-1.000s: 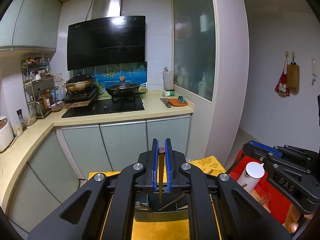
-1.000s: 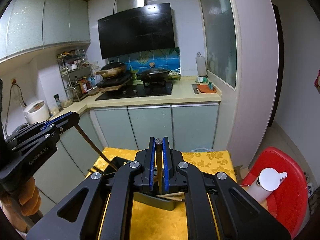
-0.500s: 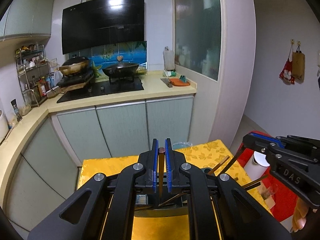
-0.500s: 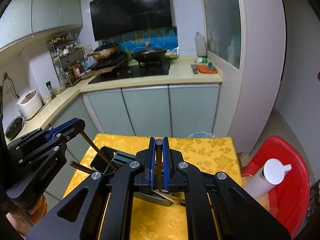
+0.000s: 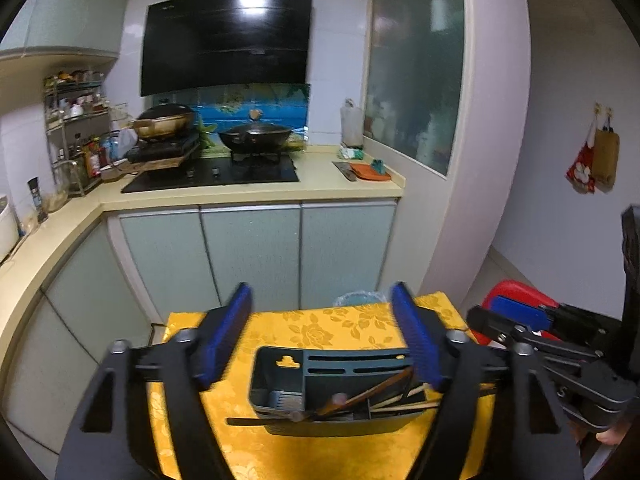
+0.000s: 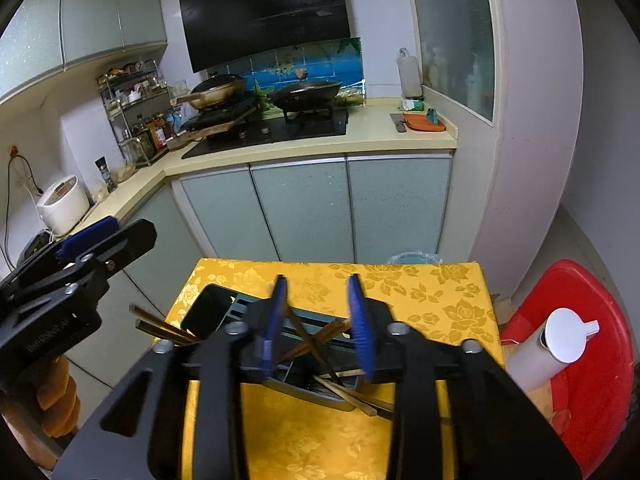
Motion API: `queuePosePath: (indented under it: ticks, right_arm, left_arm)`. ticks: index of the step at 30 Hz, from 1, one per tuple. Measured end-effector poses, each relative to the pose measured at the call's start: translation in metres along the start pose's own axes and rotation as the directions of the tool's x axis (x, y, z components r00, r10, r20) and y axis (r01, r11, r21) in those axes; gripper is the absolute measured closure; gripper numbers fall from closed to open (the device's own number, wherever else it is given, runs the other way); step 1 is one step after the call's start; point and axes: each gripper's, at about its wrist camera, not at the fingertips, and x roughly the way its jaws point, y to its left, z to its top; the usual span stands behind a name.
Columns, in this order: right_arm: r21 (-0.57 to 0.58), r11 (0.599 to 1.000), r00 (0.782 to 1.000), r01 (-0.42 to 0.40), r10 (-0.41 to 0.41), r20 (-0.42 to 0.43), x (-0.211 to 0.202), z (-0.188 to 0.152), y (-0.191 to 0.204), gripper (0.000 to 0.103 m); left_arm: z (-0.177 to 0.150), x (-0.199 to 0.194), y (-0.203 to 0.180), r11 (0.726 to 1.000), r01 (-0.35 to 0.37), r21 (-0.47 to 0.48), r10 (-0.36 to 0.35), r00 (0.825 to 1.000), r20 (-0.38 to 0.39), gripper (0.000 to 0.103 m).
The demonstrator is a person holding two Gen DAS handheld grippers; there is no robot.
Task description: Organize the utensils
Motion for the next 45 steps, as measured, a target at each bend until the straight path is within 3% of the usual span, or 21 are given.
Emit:
queuePosePath:
  ticks: [10, 25, 32, 45]
  right_arm:
    - [0.001, 0.999, 0.996, 0.036, -0.036, 0.087, -0.031, -0.011, -0.01, 0.043]
    - [-0.028, 0.995, 0.971, 0.097, -0.089, 0.22, -0.083, -0.063, -0.003, 0.028]
    - [-0.07, 0.99, 0.965, 0.118, -0.098, 0.243, -0.093, -0.107, 0.009, 0.02]
    - [-0.119, 0.976, 0.943, 0.18, -0.137, 0.302, -0.105, -0.177, 0.026, 0.01]
  left_arm:
    - [-0.011, -0.041, -0.001, 0.996, -0.056, 0.065, 0.048, 0.993, 0.109, 0.009]
    - [-0.07, -0.074, -0.002, 0.994, -0.085, 0.069, 0.08, 0.994, 0.081, 0.009]
    - [-0.11, -0.092, 0.002, 0.994, -0.101, 0.037, 0.099, 0.994, 0.056, 0.009]
    - [-0.18, -0.122, 0.015, 0.983, -0.185, -0.001, 0.185, 0.979, 0.084, 0.009]
